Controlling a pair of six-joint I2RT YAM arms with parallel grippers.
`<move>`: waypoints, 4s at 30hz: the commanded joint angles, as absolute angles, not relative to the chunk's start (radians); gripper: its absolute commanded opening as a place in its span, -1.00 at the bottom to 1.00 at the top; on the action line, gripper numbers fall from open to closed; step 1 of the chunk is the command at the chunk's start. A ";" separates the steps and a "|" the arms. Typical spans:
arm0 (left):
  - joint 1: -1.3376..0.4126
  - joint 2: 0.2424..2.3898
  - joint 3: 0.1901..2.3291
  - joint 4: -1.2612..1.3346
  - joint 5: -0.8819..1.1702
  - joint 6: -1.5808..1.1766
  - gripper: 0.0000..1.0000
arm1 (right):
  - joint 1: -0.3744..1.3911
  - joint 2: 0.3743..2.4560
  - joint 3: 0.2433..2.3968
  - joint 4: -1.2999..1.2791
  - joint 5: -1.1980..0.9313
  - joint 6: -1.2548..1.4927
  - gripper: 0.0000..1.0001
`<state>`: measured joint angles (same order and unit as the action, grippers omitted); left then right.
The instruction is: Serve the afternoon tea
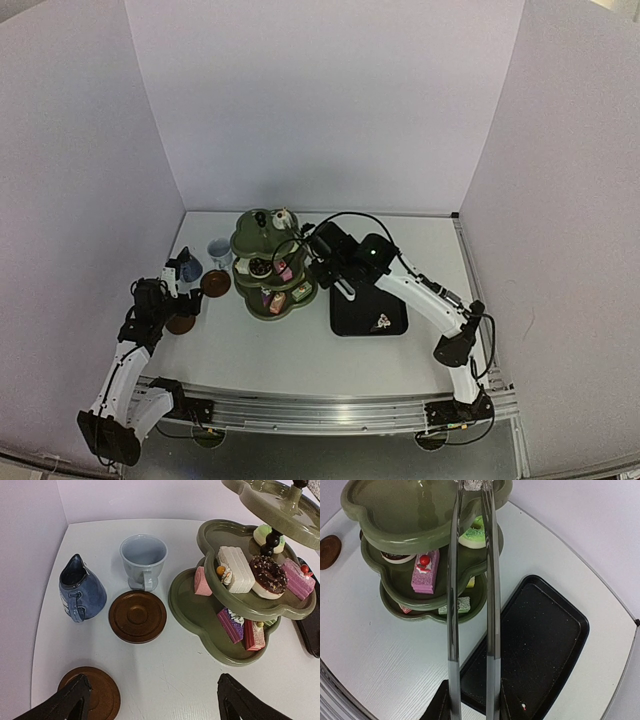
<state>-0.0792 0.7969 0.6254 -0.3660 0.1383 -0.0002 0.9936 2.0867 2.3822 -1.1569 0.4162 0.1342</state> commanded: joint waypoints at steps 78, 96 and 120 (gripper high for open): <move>-0.074 0.804 0.576 -0.280 0.187 -0.009 0.75 | 0.832 1.348 1.375 -1.469 -0.026 0.991 -0.42; -0.074 0.810 0.587 -0.283 0.177 -0.002 0.75 | 0.794 1.513 1.371 -1.402 -0.034 0.878 -0.54; -0.074 0.811 0.577 -0.275 0.173 0.022 0.75 | 0.774 1.616 1.529 -1.446 -0.046 0.820 -0.56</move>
<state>-0.0784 0.8127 0.5732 -0.3075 0.1799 0.0099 0.7765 1.5853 1.4747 -1.3570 -0.0340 0.8476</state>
